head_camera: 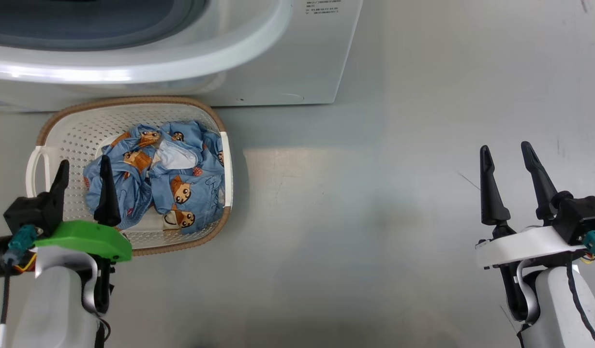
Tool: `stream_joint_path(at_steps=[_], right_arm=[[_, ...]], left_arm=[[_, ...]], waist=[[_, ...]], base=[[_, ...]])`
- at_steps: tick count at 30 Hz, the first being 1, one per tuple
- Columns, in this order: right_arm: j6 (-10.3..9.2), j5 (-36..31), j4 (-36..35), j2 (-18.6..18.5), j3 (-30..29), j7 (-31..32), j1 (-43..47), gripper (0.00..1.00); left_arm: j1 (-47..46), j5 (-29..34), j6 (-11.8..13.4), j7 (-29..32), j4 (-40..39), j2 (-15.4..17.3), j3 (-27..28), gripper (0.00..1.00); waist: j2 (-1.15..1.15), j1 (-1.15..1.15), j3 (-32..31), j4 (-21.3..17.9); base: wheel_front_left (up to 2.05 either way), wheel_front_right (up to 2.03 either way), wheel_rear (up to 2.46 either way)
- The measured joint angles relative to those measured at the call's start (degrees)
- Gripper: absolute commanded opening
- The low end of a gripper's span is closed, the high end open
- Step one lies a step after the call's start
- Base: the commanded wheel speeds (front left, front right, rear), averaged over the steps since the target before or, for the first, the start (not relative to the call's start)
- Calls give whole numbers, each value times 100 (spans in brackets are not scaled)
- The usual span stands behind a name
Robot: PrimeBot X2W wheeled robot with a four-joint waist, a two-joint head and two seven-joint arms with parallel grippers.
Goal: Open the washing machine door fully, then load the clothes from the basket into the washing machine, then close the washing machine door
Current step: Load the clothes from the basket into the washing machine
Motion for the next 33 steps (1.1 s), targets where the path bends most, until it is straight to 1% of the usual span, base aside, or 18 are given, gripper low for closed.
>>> stream_joint_path(at_steps=[9,15,22,26,33], right_arm=[[0,-7,-81,16,94,0,-427,100],[0,-38,-88,29,119,0,-612,100],[0,-40,-91,62,166,0,-749,100],[0,-40,-114,81,224,0,-845,100],[0,-38,-116,132,293,0,-903,100]], left_arm=[[-747,-49,-5,278,528,420,105,100],[-925,-51,-7,481,973,556,116,100],[-1102,-49,-9,675,1394,826,107,100],[-1293,-29,-51,806,1526,1015,58,100],[-1517,12,-51,1060,1868,1187,-11,100]], waist=[[0,0,804,-100],[0,1,1220,-207],[0,0,1593,-365],[0,0,1780,-465],[0,0,2071,-651]], base=[[0,0,0],[0,0,0],[0,0,0],[0,0,0],[0,0,0]])
